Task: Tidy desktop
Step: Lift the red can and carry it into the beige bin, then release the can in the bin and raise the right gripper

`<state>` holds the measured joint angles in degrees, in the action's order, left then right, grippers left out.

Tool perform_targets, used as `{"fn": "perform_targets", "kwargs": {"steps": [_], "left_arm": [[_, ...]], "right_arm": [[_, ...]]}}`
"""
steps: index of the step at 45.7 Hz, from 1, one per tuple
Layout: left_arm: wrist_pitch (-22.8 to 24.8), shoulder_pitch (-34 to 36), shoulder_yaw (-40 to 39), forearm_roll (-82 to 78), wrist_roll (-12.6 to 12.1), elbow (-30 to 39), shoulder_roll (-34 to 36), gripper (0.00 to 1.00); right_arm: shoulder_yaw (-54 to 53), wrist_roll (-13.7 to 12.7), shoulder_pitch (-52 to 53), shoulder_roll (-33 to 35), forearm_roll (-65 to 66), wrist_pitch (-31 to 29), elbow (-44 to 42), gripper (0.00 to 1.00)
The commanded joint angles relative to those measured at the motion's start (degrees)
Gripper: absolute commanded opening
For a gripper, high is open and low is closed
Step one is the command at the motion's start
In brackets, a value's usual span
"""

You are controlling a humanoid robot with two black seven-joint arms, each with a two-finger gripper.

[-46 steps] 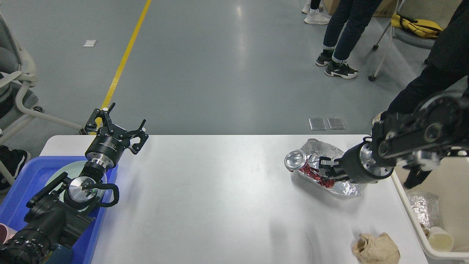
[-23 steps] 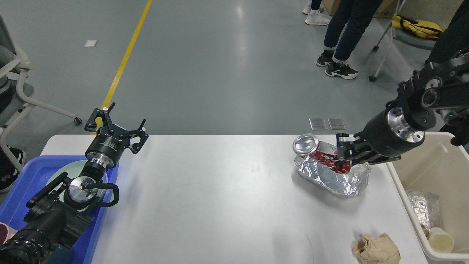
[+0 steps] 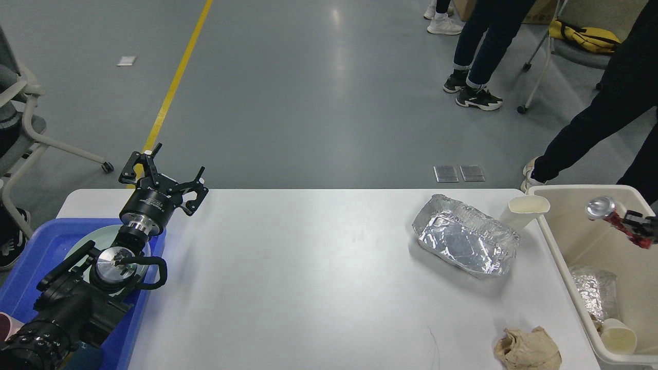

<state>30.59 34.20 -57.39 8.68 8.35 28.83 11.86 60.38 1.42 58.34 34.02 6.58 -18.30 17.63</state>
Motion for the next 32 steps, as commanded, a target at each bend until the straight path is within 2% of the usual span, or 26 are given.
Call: {"fn": "perform_targets", "kwargs": {"steps": [1, 7, 8, 10, 13, 16, 17, 32], "left_arm": [[0.0, 0.0, 0.0, 0.0, 0.0, 0.0, 0.0, 0.96], [0.0, 0.0, 0.0, 0.0, 0.0, 0.0, 0.0, 0.96], [0.0, 0.0, 0.0, 0.0, 0.0, 0.0, 0.0, 0.96], [0.0, 0.0, 0.0, 0.0, 0.1, 0.0, 0.0, 0.96], [0.0, 0.0, 0.1, -0.1, 0.0, 0.0, 0.0, 0.96], [0.0, 0.0, 0.1, 0.0, 0.0, 0.0, 0.0, 0.96], [0.0, 0.0, 0.1, 0.0, 0.0, 0.0, 0.0, 0.96], [0.0, 0.0, 0.1, 0.0, 0.0, 0.0, 0.0, 0.96]], "right_arm": [[-7.2, -0.1, -16.7, -5.9, -2.4, 10.5, -14.3, 0.0], [-9.4, -0.5, -21.7, -9.5, -6.8, 19.5, -16.2, 0.0], [-9.4, -0.5, -21.9, -9.6, -6.9, 20.2, -16.2, 0.07], [-9.4, -0.5, -22.0, -9.8, -6.9, 21.4, -16.2, 0.31], [-9.2, -0.6, -22.2, -10.3, -6.9, 21.9, -16.3, 0.57], [-9.2, -0.7, -22.6, -10.3, -6.9, 21.9, -16.3, 0.96], [-9.2, -0.7, -22.7, -10.3, -6.9, 21.9, -16.3, 1.0], [-9.4, -0.7, -23.8, -10.0, -6.9, 22.0, -16.4, 1.0]]}}
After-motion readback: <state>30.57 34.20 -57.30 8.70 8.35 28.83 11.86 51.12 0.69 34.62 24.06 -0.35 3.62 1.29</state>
